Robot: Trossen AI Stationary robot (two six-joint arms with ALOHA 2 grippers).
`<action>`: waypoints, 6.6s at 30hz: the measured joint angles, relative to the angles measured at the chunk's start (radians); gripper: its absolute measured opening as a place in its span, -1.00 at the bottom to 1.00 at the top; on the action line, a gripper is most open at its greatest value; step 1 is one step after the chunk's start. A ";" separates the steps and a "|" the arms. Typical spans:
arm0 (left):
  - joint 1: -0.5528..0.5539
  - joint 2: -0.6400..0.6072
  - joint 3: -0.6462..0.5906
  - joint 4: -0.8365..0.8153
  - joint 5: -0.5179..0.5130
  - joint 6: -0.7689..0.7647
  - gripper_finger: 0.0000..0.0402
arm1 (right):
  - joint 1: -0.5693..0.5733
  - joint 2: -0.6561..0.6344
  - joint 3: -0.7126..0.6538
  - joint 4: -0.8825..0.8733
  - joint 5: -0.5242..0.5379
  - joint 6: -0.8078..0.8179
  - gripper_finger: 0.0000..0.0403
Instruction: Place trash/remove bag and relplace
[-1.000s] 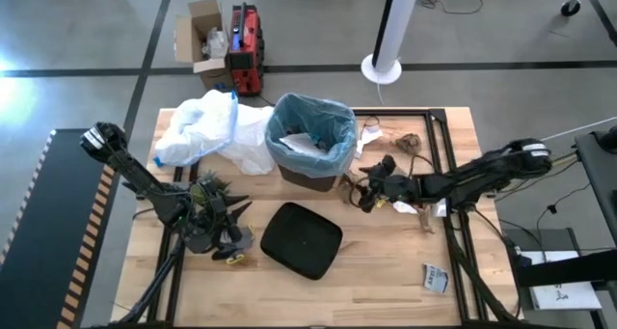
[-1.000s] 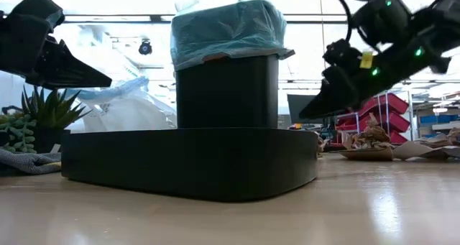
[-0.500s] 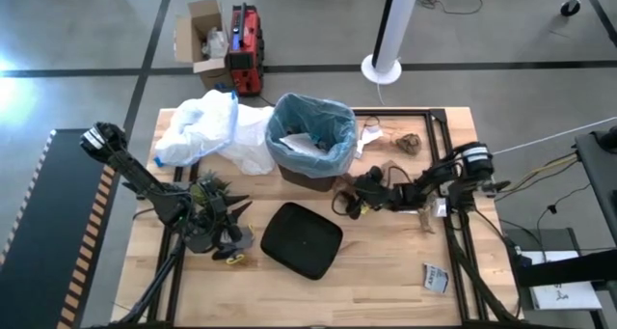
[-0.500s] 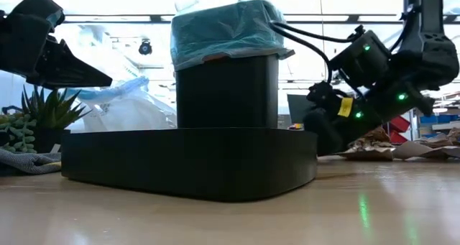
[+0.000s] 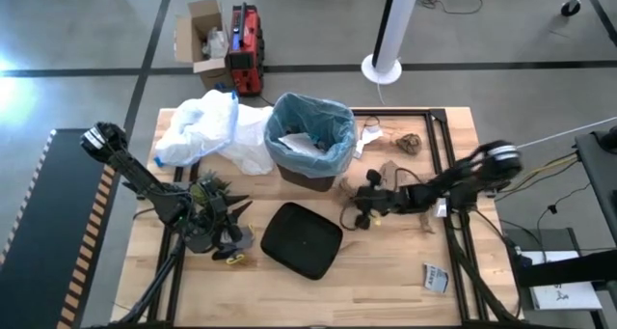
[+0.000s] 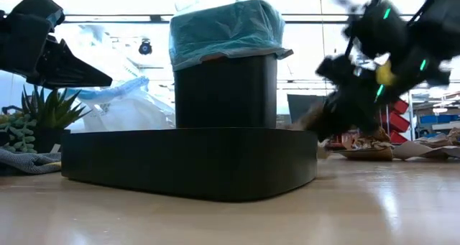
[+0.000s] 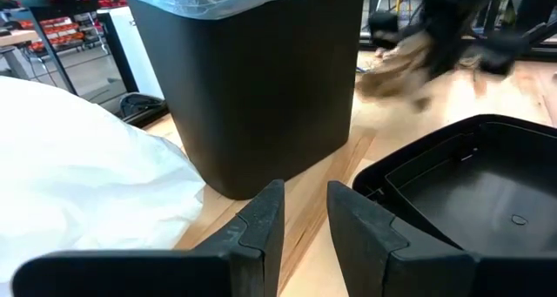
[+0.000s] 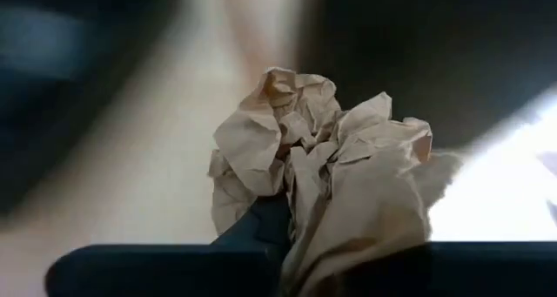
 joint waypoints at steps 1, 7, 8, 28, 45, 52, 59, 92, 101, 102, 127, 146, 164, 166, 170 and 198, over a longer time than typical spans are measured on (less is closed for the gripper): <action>0.000 0.000 0.000 -0.001 0.000 0.000 -0.63 | 0.016 -0.059 0.013 -0.064 -0.045 0.011 -0.97; 0.000 0.000 0.000 -0.005 0.000 0.000 -0.63 | 0.098 -0.379 0.179 -0.255 -0.175 -0.033 -0.98; 0.000 0.000 0.000 -0.005 0.000 0.000 -0.63 | 0.101 -0.410 0.214 -0.256 -0.176 -0.080 -0.99; 0.005 0.004 0.000 0.003 0.034 0.004 -0.63 | -0.330 -0.059 1.037 -0.890 -0.114 -0.173 -0.49; 0.005 0.010 0.002 0.033 0.035 0.000 -0.62 | -0.293 -0.112 1.137 -1.288 -0.043 -0.105 0.55; 0.005 0.010 0.009 0.050 0.035 0.003 -0.62 | -0.287 -0.241 1.101 -1.401 0.001 -0.083 0.51; 0.005 0.010 0.009 0.052 0.035 0.004 -0.63 | -0.309 -0.264 0.855 -1.259 0.009 -0.061 0.46; 0.008 0.095 0.009 0.119 0.033 -0.053 -0.63 | -0.737 -0.027 0.315 -0.605 0.032 0.160 0.31; 0.014 0.137 0.009 0.139 0.033 -0.052 -0.63 | -0.801 0.217 0.447 -0.560 0.044 0.172 0.25; 0.014 0.140 0.009 0.139 0.033 -0.053 -0.63 | -0.801 0.234 0.464 -0.566 0.045 0.158 0.24; 0.014 0.151 0.009 0.142 0.055 -0.049 -0.63 | -0.442 0.018 0.288 -0.757 -0.078 0.150 -0.96; 0.018 0.147 0.008 0.142 0.054 -0.012 -0.63 | -0.092 -0.413 0.609 -0.730 -0.231 0.019 -1.00; 0.018 0.146 0.008 0.161 0.052 0.001 -0.63 | -0.311 0.125 1.230 -0.749 -0.249 -0.257 -1.00; 0.018 0.146 0.008 0.161 0.052 0.001 -0.63 | -0.344 0.177 1.268 -0.766 -0.264 -0.235 -1.00; 0.018 0.146 0.008 0.161 0.053 0.004 -0.63 | -0.386 0.261 1.330 -0.822 -0.277 -0.180 -0.90; 0.018 0.198 0.008 0.220 0.062 -0.003 -0.63 | -0.099 -0.215 0.875 -1.084 -0.011 -0.070 0.16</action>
